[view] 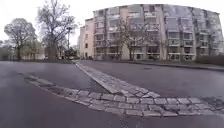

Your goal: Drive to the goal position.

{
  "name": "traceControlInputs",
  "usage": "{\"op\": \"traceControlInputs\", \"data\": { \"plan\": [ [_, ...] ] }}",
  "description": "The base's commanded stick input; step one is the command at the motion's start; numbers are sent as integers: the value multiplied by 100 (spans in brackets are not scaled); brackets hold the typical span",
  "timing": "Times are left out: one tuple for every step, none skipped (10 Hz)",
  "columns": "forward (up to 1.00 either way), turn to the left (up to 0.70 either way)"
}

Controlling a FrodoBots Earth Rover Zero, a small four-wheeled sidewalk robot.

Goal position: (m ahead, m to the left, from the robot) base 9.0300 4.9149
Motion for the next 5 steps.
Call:
{"op": "traceControlInputs", "data": {
  "plan": [
    [85,5],
    [85,14],
    [85,34],
    [85,34],
    [85,34]
  ]
}}
